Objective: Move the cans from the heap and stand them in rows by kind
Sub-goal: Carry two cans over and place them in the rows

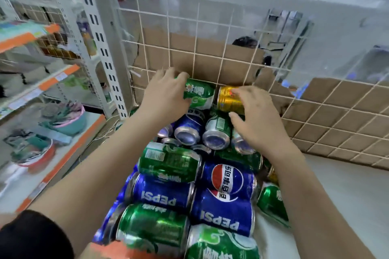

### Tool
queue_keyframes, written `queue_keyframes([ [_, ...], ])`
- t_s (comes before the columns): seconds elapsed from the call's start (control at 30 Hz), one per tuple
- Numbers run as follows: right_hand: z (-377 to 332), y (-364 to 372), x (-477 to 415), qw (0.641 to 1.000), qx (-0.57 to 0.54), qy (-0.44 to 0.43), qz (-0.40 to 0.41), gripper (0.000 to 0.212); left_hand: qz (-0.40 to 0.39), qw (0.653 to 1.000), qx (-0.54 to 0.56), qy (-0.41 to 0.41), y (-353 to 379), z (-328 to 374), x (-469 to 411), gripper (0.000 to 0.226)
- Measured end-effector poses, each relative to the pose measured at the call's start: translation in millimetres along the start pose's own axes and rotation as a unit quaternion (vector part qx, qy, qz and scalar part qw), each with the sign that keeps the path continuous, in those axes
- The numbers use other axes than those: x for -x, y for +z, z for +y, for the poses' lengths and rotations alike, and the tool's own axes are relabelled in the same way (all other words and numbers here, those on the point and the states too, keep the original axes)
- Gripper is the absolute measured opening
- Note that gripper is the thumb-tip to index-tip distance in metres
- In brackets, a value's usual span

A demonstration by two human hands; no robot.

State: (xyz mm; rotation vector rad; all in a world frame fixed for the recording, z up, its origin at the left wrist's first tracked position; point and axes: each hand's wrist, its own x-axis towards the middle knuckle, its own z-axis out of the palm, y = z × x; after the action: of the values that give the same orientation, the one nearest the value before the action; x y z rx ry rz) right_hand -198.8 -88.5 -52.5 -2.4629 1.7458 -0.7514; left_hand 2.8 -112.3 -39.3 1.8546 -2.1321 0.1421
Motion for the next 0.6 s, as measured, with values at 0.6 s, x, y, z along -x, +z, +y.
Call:
queue_keyframes([
  [0.6, 7.1, 21.7, -43.7, 0.977, 0.209, 0.042, 0.022, 0.076, 0.02, 0.991, -0.077, 0.111, 21.9, 2.8, -40.5, 0.059],
])
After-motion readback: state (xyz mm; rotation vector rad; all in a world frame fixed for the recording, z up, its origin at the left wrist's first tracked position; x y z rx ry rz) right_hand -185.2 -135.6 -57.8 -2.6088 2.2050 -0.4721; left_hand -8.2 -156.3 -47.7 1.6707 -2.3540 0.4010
